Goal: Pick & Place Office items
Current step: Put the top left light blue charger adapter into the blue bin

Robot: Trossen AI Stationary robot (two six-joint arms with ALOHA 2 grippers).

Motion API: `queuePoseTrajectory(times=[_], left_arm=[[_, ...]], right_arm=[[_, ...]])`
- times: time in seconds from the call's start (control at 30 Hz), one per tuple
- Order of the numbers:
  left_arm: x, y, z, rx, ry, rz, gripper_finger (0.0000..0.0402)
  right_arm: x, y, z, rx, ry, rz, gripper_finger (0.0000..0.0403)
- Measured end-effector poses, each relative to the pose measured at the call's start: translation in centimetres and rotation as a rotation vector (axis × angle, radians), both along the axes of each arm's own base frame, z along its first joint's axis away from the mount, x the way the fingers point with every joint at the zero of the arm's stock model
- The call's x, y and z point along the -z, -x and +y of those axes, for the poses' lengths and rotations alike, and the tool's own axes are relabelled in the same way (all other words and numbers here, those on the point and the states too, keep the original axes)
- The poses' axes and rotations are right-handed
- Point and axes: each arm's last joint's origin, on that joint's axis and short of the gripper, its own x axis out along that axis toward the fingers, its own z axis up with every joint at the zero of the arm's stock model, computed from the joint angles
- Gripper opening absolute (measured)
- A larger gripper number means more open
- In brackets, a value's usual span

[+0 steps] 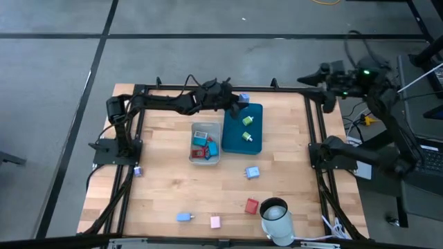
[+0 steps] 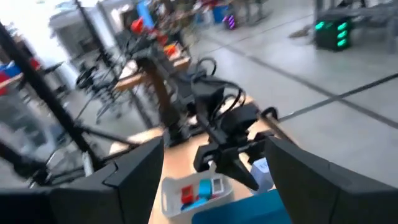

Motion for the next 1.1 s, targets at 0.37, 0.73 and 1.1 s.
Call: queuePoseTrajectory(times=[0.37, 0.73, 1.1], left_arm=[[-0.2, 1.1, 2.5, 0.118, 0.015, -0.033, 0.0205], [1.4, 1.5, 1.9, 0.213, 0.018, 0.138, 0.0205], [2.0, 0.4, 0.0, 0.182, 0.017, 0.164, 0.0205]], right_arm=[[-0.7, 3.8, 2.5, 0.511, -0.060, -0.106, 0.0284], [3.5, 1.9, 1.6, 0.329, -0.059, -0.045, 0.0284], [8.0, 0.3, 0.5, 0.288, 0.041, -0.142, 0.0284]])
